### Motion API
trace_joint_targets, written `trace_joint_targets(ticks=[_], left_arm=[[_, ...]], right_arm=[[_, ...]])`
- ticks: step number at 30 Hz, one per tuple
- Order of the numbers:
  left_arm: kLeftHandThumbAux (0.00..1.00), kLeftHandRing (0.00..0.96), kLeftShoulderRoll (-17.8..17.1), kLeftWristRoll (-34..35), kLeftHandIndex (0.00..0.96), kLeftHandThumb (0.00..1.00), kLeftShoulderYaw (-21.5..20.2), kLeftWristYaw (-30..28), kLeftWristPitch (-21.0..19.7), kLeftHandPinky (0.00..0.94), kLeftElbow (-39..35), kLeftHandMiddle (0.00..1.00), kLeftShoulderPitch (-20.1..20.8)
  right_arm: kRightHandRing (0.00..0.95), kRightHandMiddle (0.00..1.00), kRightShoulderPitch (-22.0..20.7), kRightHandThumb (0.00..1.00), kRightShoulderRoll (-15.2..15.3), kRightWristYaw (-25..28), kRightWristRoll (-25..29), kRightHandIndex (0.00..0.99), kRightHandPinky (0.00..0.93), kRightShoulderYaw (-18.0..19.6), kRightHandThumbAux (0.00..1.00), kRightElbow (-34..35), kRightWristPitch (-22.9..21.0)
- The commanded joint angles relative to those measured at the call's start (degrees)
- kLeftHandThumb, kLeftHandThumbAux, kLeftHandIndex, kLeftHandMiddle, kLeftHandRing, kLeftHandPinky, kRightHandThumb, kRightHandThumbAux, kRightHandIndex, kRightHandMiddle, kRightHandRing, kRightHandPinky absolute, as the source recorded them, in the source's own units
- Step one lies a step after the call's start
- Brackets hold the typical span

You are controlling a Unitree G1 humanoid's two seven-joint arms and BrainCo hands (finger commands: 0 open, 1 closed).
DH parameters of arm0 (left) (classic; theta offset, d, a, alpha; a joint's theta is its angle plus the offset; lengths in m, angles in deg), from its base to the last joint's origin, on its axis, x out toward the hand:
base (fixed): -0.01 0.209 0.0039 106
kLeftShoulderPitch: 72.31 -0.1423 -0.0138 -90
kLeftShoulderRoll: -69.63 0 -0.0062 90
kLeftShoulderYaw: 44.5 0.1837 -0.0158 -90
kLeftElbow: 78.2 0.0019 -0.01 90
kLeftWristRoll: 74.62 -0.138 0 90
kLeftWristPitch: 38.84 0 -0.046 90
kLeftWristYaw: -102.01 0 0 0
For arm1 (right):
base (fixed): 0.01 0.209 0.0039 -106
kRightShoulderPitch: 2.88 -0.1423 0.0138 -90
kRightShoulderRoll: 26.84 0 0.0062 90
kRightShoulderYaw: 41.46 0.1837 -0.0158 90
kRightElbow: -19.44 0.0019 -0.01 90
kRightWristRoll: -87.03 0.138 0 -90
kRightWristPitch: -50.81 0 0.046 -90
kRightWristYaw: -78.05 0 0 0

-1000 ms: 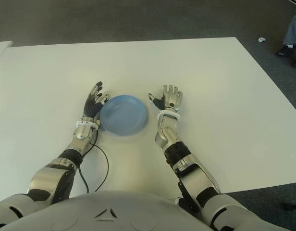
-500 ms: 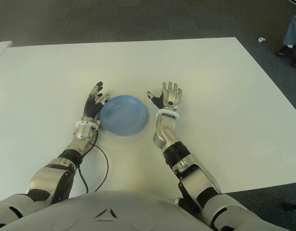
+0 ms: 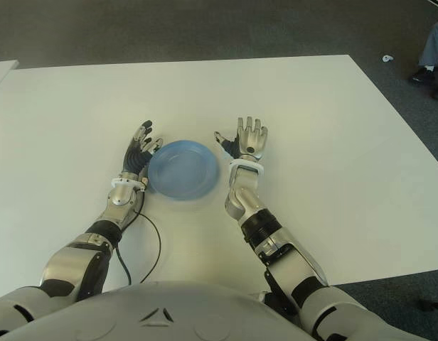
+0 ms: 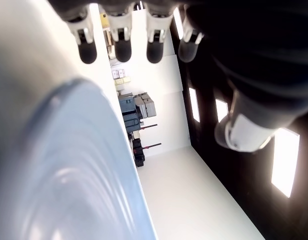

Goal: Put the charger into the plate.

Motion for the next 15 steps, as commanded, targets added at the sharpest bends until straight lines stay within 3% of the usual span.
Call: trace_joint_targets(ticks=[1,15], left_arm=[[0.571,0.000,0.83,0.05,0.000,0.000,-0.10,-1.22,-1.73,0.000,4.33,0.036,-7.47],[0.576,0.001,0.86,0.01,0.000,0.000,-0.02,-0.78,-1.77,0.000,4.26,0.039,-7.31]], right_arm=[[0.000,0.000,1.21,0.279,0.31,0.87,-0.64,0.000,0.000,-0.35,0.069,0.95,-0.47],[0.000,0.000,2.04,0.280,-0.75,2.31,-0.73,0.000,0.000,-0.41,0.062,2.11,-1.87]])
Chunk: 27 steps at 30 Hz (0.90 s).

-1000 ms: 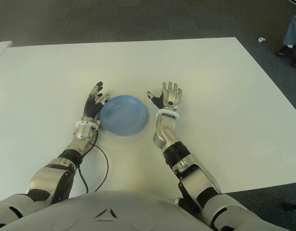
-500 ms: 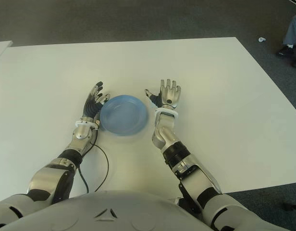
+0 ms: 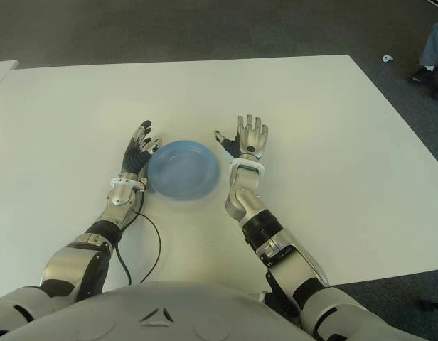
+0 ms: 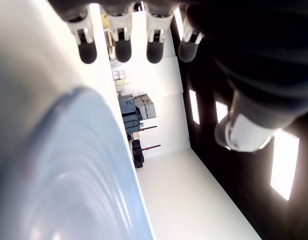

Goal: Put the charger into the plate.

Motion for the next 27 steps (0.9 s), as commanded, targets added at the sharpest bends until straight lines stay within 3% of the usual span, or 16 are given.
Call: trace_joint_targets(ticks=[1,9,27], left_arm=[[0.577,0.002,0.82,-0.75,0.000,0.000,0.30,-0.25,-1.74,0.000,4.28,0.039,-7.26],[0.573,0.006,0.73,-1.30,0.000,0.000,0.74,0.17,-1.85,0.000,4.24,0.045,-7.27],[0.567,0.006,0.54,-1.07,0.000,0.000,0.79,-0.41,-1.79,0.000,4.30,0.049,-7.31]], right_arm=[[0.000,0.000,1.26,0.279,-0.89,1.30,-0.06,0.000,0.000,-0.31,0.060,-0.04,-1.13],[0.000,0.000,1.40,0.275,-1.93,1.35,0.55,0.000,0.000,0.05,0.060,-1.29,-1.66],[0.000,0.000,1.37,0.283,-5.35,-4.08,2.79,0.000,0.000,2.03,0.088,-8.11,-0.78]])
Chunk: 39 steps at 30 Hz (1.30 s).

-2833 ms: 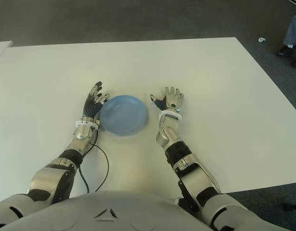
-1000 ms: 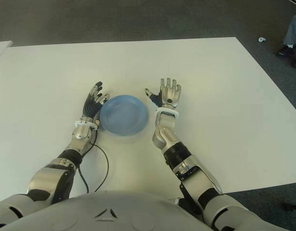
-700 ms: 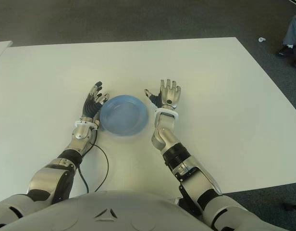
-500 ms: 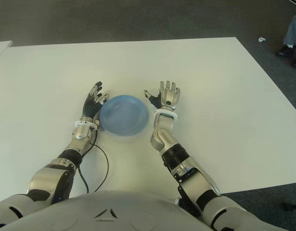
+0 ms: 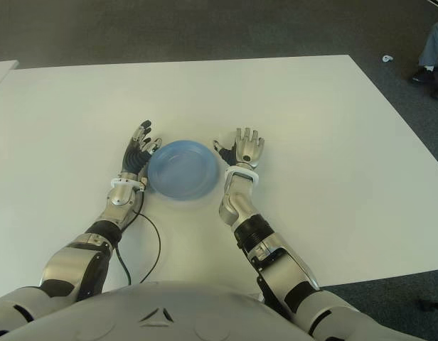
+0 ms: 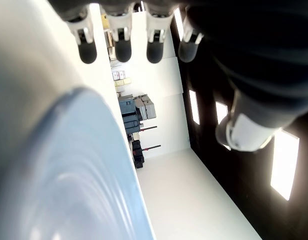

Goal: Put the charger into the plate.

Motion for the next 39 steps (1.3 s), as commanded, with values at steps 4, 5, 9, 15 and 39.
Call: trace_joint_targets(ticks=[4,5,9,15,39], left_arm=[[0.567,0.006,0.59,-0.91,0.000,0.000,0.46,-0.69,-1.44,0.000,4.38,0.049,-7.30],[0.568,0.007,0.59,-0.89,0.000,0.000,0.46,-0.71,-1.41,0.000,4.40,0.050,-7.30],[0.568,0.007,0.56,-0.76,0.000,0.000,0.38,-0.92,-1.43,0.000,4.47,0.051,-7.28],[0.566,0.003,0.39,-0.86,0.000,0.000,0.41,-0.91,-1.50,0.000,4.47,0.046,-7.31],[0.584,0.003,-0.10,-0.66,0.000,0.000,0.48,-2.10,-1.07,0.000,4.38,0.039,-7.65]], right_arm=[[0.000,0.000,0.24,0.285,-0.98,-2.18,2.29,0.000,0.000,0.99,0.090,-2.79,0.73],[0.000,0.000,0.20,0.287,-1.05,-2.41,2.51,0.000,0.000,1.06,0.090,-3.08,0.83],[0.000,0.000,-0.01,0.293,-1.40,-3.23,3.37,0.000,0.000,1.41,0.090,-4.11,1.15],[0.000,0.000,-0.25,0.293,-1.82,-3.78,4.49,0.000,0.000,1.60,0.089,-5.68,1.43],[0.000,0.000,-1.08,0.265,-2.80,-6.83,7.64,0.000,0.000,1.80,0.094,-13.29,4.26]])
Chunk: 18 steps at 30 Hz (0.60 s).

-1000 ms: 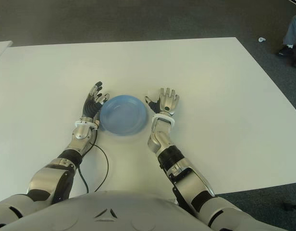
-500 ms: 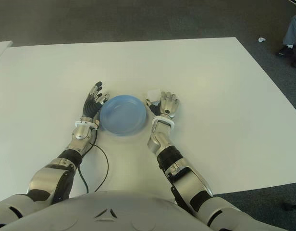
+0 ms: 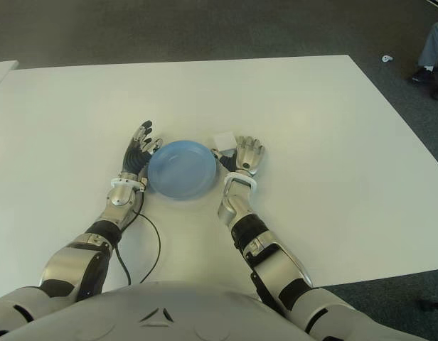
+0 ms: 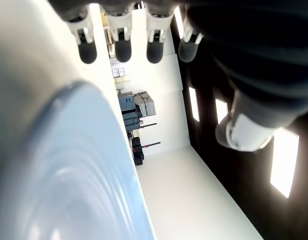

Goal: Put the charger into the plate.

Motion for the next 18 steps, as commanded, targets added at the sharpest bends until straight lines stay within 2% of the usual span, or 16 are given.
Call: trace_joint_targets(ticks=[1,18], left_arm=[[0.584,0.002,0.42,-0.78,0.000,0.000,0.37,-0.98,-1.80,0.000,4.37,0.038,-7.64],[0.580,0.001,0.79,0.25,0.000,0.000,-0.32,-2.23,-1.68,0.000,4.36,0.037,-7.60]], right_arm=[[0.000,0.000,0.85,0.264,-0.31,0.11,2.16,0.000,0.000,0.20,0.095,-2.33,1.28],[0.000,0.000,0.56,0.262,-0.55,-0.49,2.92,0.000,0.000,0.59,0.096,-3.63,1.85]])
